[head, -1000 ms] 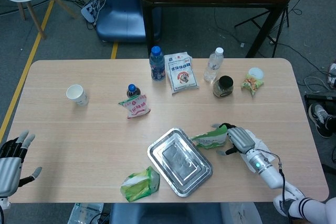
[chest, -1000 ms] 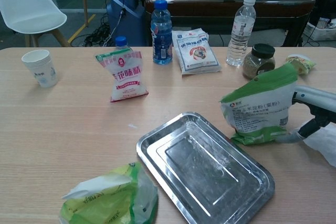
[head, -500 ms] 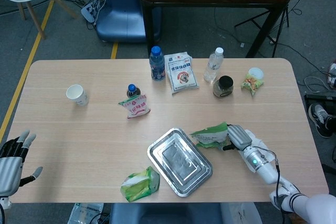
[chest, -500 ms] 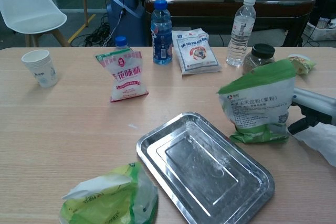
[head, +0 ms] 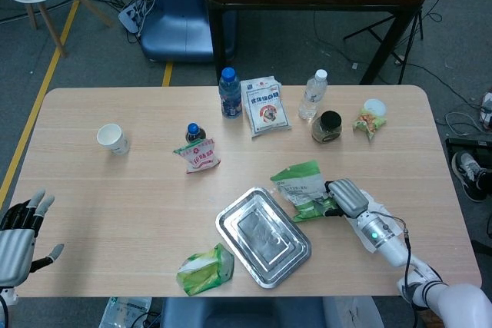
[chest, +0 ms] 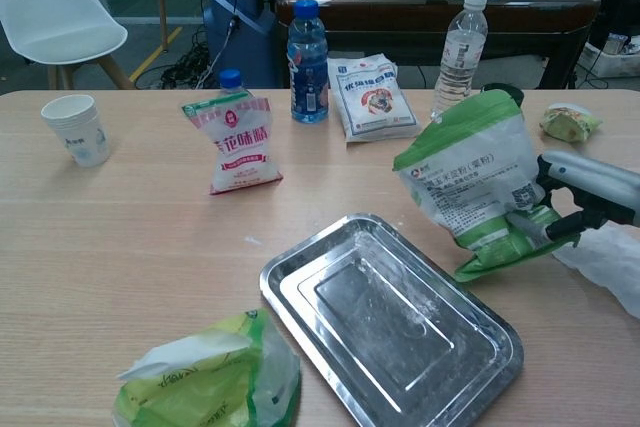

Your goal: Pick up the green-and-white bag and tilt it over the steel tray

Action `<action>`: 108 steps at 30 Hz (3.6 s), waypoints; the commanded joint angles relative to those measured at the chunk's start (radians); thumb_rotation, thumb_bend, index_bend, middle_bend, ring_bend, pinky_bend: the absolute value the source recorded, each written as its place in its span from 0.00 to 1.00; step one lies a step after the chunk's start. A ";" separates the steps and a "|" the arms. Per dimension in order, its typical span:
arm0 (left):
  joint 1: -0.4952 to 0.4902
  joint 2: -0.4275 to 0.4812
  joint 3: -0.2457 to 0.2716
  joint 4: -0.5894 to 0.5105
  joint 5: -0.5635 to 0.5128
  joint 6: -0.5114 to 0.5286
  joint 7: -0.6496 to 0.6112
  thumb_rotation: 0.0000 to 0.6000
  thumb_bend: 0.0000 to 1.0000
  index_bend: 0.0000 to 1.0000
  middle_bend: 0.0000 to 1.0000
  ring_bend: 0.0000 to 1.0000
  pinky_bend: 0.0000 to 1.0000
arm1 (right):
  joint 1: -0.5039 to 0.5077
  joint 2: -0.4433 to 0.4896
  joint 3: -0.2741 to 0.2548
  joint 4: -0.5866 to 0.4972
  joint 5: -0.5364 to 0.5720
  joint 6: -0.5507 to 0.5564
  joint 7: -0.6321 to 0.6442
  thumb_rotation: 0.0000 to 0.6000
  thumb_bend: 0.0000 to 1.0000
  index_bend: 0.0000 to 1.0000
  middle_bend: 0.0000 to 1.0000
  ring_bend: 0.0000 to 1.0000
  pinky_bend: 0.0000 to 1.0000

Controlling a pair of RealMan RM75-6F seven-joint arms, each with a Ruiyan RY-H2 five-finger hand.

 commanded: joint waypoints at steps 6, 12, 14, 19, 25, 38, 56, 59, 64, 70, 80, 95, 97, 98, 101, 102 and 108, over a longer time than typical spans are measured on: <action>0.002 0.000 0.001 0.001 0.006 0.006 -0.002 1.00 0.19 0.09 0.05 0.10 0.08 | 0.073 0.148 -0.044 -0.141 -0.097 0.061 -0.161 1.00 0.65 0.69 0.63 0.56 0.60; 0.008 -0.007 0.005 0.010 0.012 0.014 -0.014 1.00 0.19 0.09 0.05 0.10 0.08 | 0.162 0.307 -0.050 -0.380 -0.144 0.000 -0.349 1.00 0.65 0.70 0.64 0.57 0.60; 0.010 -0.007 0.005 0.013 0.013 0.018 -0.018 1.00 0.19 0.09 0.05 0.10 0.08 | 0.190 0.348 -0.051 -0.446 -0.155 -0.036 -0.404 1.00 0.65 0.70 0.64 0.57 0.60; 0.016 -0.001 0.006 0.018 0.017 0.028 -0.030 1.00 0.19 0.09 0.05 0.10 0.08 | 0.257 0.431 -0.046 -0.583 -0.162 -0.145 -0.546 1.00 0.65 0.70 0.65 0.57 0.60; 0.021 0.002 0.008 0.021 0.016 0.032 -0.037 1.00 0.19 0.09 0.05 0.10 0.08 | 0.310 0.484 -0.045 -0.673 -0.156 -0.258 -0.674 1.00 0.65 0.70 0.65 0.57 0.60; 0.028 -0.002 0.008 0.033 0.015 0.036 -0.046 1.00 0.19 0.09 0.05 0.10 0.08 | 0.320 0.489 -0.040 -0.705 -0.135 -0.301 -0.816 1.00 0.65 0.70 0.65 0.57 0.60; 0.032 -0.011 0.008 0.039 0.013 0.035 -0.053 1.00 0.19 0.09 0.05 0.10 0.08 | 0.240 0.378 -0.049 -0.573 -0.124 -0.149 -0.738 1.00 0.65 0.70 0.65 0.57 0.60; 0.029 -0.014 0.009 0.040 0.016 0.032 -0.051 1.00 0.19 0.09 0.05 0.10 0.08 | 0.182 0.306 -0.054 -0.463 -0.125 -0.043 -0.660 1.00 0.65 0.70 0.65 0.57 0.60; 0.023 -0.016 0.008 0.032 0.019 0.023 -0.039 1.00 0.19 0.09 0.05 0.10 0.07 | 0.111 0.191 -0.061 -0.266 -0.129 0.090 -0.531 1.00 0.65 0.70 0.65 0.57 0.60; 0.019 -0.017 0.007 0.017 0.027 0.024 -0.023 1.00 0.19 0.09 0.05 0.10 0.07 | 0.037 0.037 -0.052 -0.025 -0.107 0.212 -0.360 1.00 0.65 0.70 0.65 0.57 0.60; 0.025 -0.012 0.010 0.006 0.026 0.028 -0.011 1.00 0.19 0.09 0.05 0.10 0.07 | -0.021 -0.151 -0.040 0.297 -0.076 0.290 -0.158 1.00 0.65 0.70 0.65 0.57 0.60; 0.028 -0.009 0.012 0.000 0.030 0.033 -0.006 1.00 0.19 0.09 0.04 0.10 0.07 | -0.034 -0.257 -0.044 0.458 -0.051 0.274 -0.088 1.00 0.65 0.70 0.65 0.57 0.60; 0.028 -0.010 0.012 0.000 0.029 0.031 -0.006 1.00 0.19 0.09 0.04 0.10 0.07 | -0.036 -0.263 -0.043 0.466 -0.047 0.264 -0.080 1.00 0.65 0.70 0.65 0.57 0.60; 0.028 -0.010 0.012 0.000 0.029 0.031 -0.005 1.00 0.19 0.09 0.04 0.10 0.07 | -0.037 -0.265 -0.043 0.469 -0.045 0.260 -0.077 1.00 0.65 0.70 0.65 0.57 0.60; 0.026 -0.012 0.012 -0.001 0.030 0.028 -0.003 1.00 0.19 0.09 0.04 0.10 0.07 | -0.039 -0.271 -0.043 0.477 -0.040 0.248 -0.070 1.00 0.64 0.70 0.65 0.57 0.60; 0.025 -0.012 0.012 -0.001 0.030 0.027 -0.002 1.00 0.19 0.09 0.04 0.10 0.07 | -0.040 -0.273 -0.043 0.479 -0.038 0.243 -0.068 1.00 0.64 0.70 0.64 0.57 0.60; 0.023 -0.015 0.013 -0.005 0.030 0.022 0.006 1.00 0.19 0.09 0.04 0.10 0.07 | -0.046 -0.277 -0.049 0.489 -0.035 0.227 -0.059 1.00 0.61 0.70 0.63 0.54 0.59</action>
